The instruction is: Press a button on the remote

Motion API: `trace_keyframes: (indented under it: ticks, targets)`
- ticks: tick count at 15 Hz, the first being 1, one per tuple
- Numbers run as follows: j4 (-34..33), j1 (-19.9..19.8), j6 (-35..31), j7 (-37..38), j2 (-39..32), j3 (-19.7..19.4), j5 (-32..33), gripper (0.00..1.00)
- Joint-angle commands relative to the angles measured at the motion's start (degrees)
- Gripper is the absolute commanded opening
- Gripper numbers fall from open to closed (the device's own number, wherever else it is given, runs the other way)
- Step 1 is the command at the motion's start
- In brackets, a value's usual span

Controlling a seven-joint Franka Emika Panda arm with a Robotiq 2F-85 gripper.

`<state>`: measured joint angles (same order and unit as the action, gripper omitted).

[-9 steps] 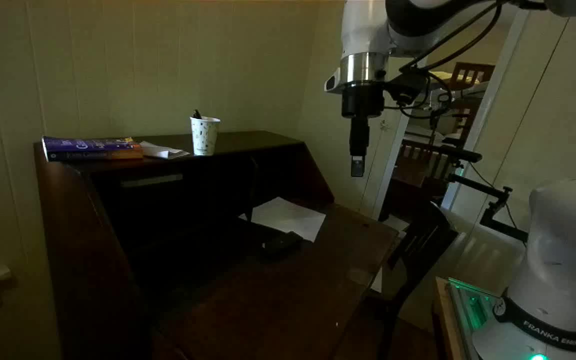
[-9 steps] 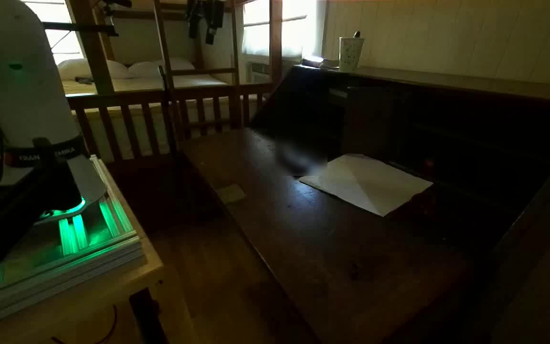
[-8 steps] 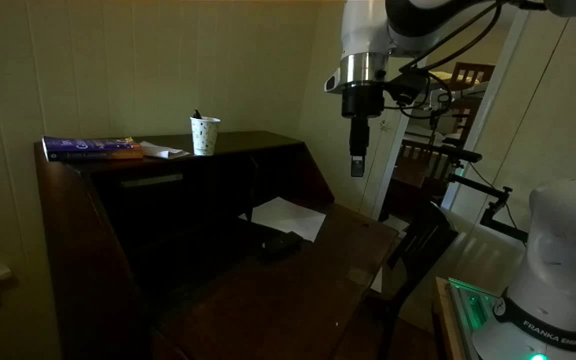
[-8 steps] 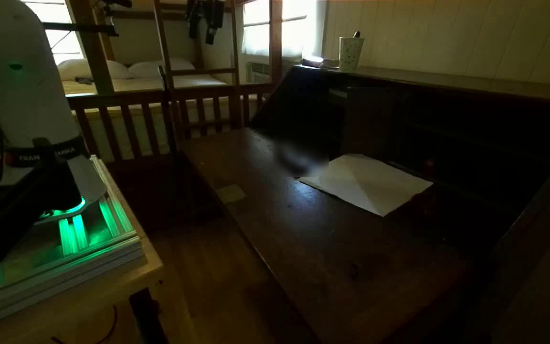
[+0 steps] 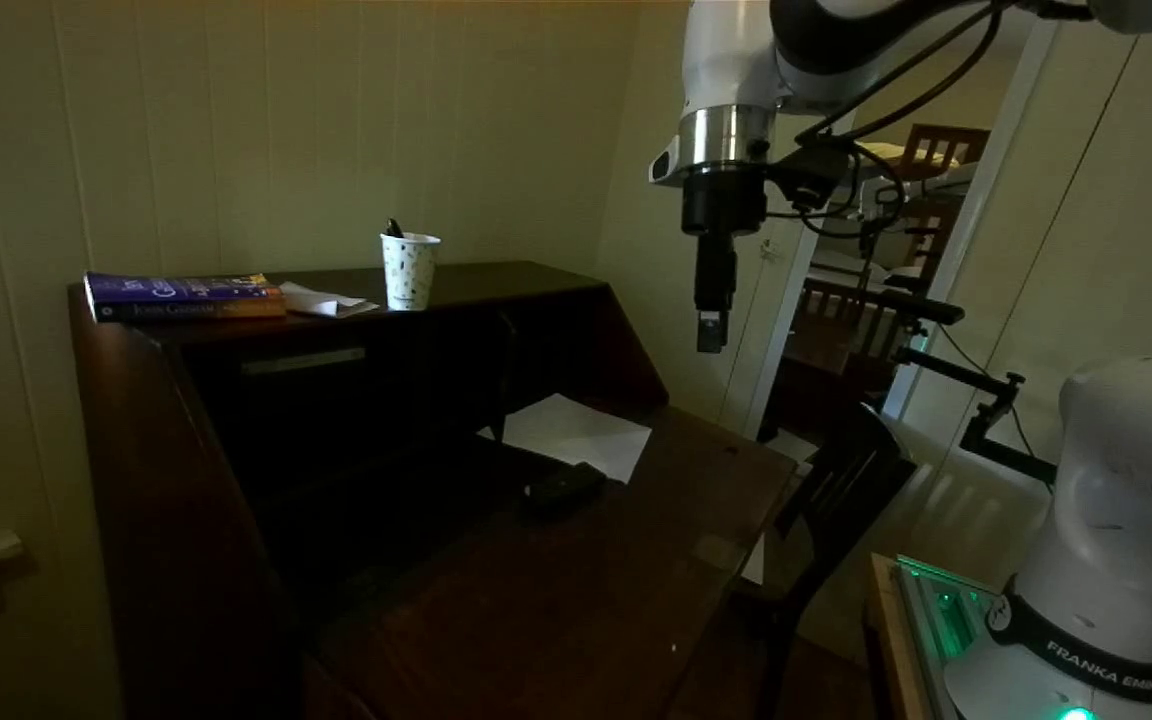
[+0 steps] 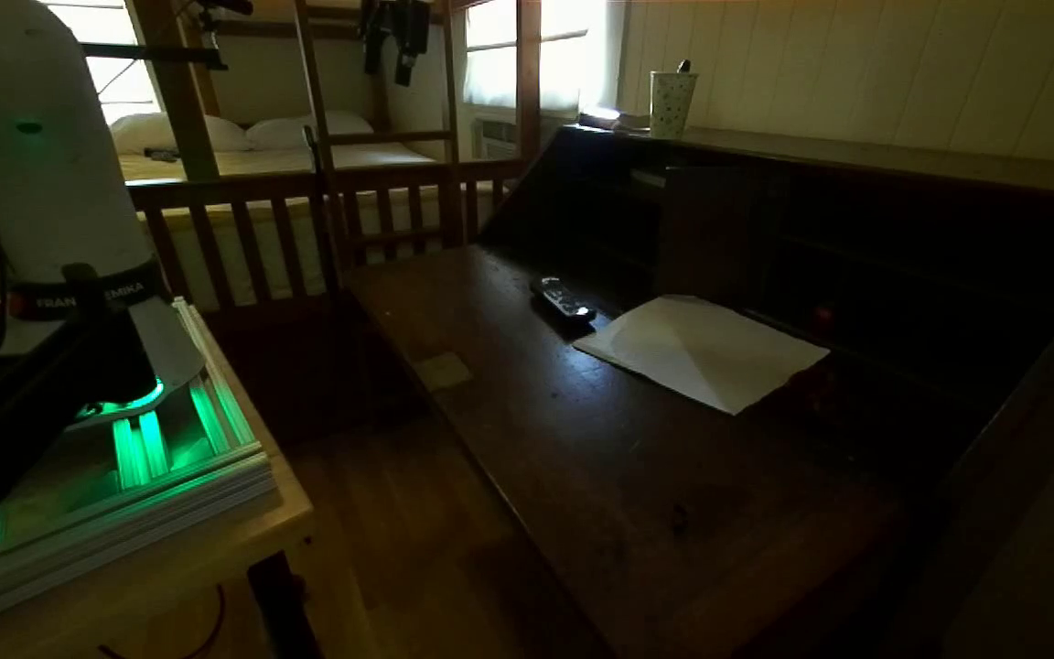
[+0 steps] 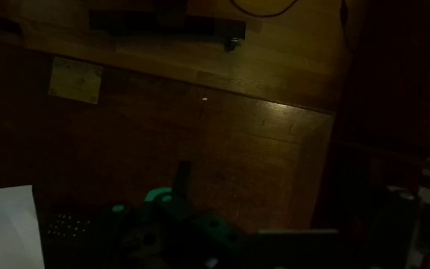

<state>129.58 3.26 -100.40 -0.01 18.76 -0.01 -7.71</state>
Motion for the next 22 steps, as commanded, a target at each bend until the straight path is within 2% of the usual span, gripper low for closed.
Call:
trace_keyframes:
  ticks: [1,6,7,9,12,14,15,17,18,22]
  targets:
    - [-3.05,-3.07,-9.16,7.0,-8.51,-0.14,0.04,1.0]
    - [-3.38,-5.81,-33.44,13.76,-20.82,-1.53,0.93,1.0]
    - [-3.84,-5.93,-36.59,9.76,-23.16,-1.97,2.48,1.0]
    - [-5.24,-6.41,-39.61,6.73,-27.26,-3.01,6.53,1.0]
    - [-7.26,-5.96,-42.16,11.72,-31.42,-6.6,19.14,1.0]
    - [-8.54,-6.47,-41.63,11.27,-33.51,-8.23,20.99,1.0]
    - [-9.08,-6.82,-41.18,10.53,-34.5,-8.68,20.38,1.0]
    - [-10.14,-9.64,-36.33,2.76,-35.02,-6.38,10.43,1.0]
    - [-7.88,-7.8,-39.84,7.36,-33.79,-8.03,15.76,1.0]
    - [-9.81,-9.23,-37.6,3.57,-35.85,-6.99,11.05,1.0]
